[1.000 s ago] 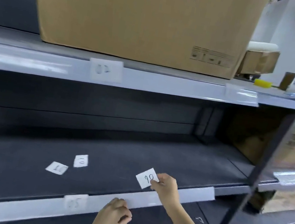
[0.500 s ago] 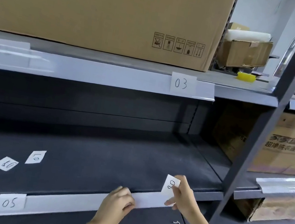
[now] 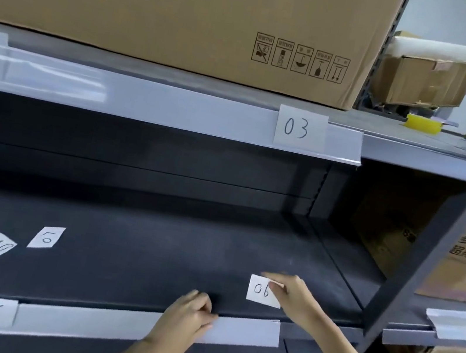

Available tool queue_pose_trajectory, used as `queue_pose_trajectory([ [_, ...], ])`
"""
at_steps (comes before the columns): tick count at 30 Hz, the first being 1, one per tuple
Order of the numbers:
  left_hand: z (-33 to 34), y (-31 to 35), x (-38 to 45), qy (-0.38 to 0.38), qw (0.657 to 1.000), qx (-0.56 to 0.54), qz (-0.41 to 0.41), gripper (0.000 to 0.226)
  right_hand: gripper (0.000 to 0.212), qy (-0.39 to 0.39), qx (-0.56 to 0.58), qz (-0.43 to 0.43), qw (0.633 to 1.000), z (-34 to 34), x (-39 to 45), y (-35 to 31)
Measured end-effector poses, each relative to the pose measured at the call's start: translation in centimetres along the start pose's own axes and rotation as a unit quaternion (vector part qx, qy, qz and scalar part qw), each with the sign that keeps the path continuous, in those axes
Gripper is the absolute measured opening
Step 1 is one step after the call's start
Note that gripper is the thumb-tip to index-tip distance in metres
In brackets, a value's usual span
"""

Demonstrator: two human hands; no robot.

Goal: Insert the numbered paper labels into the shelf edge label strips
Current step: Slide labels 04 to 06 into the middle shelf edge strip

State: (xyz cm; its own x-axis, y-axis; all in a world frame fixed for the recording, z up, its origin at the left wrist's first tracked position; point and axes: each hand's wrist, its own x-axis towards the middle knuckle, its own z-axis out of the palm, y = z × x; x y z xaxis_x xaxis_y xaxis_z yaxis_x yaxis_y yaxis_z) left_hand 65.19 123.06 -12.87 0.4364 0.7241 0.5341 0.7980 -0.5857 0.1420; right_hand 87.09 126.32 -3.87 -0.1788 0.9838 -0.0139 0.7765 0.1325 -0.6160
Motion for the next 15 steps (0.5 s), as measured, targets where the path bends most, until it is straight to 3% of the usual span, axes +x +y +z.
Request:
queue_pose_trajectory([
  [5, 0.3, 0.9, -0.1, -0.002, 0.999, 0.033, -0.034, 0.026, 0.017, -0.050, 0.016, -0.021, 0.998, 0.7, 0.3, -0.6],
  [9, 0.2, 1.3, -0.1, -0.021, 0.997, 0.049, -0.050, 0.030, 0.030, -0.055, 0.031, -0.025, 0.998, 1.5, 0.2, -0.6],
  [15, 0.0, 1.5, -0.1, -0.061, 0.994, 0.072, -0.060, 0.039, 0.032, -0.064, 0.025, -0.033, 0.997, 2.1, 0.2, -0.8],
])
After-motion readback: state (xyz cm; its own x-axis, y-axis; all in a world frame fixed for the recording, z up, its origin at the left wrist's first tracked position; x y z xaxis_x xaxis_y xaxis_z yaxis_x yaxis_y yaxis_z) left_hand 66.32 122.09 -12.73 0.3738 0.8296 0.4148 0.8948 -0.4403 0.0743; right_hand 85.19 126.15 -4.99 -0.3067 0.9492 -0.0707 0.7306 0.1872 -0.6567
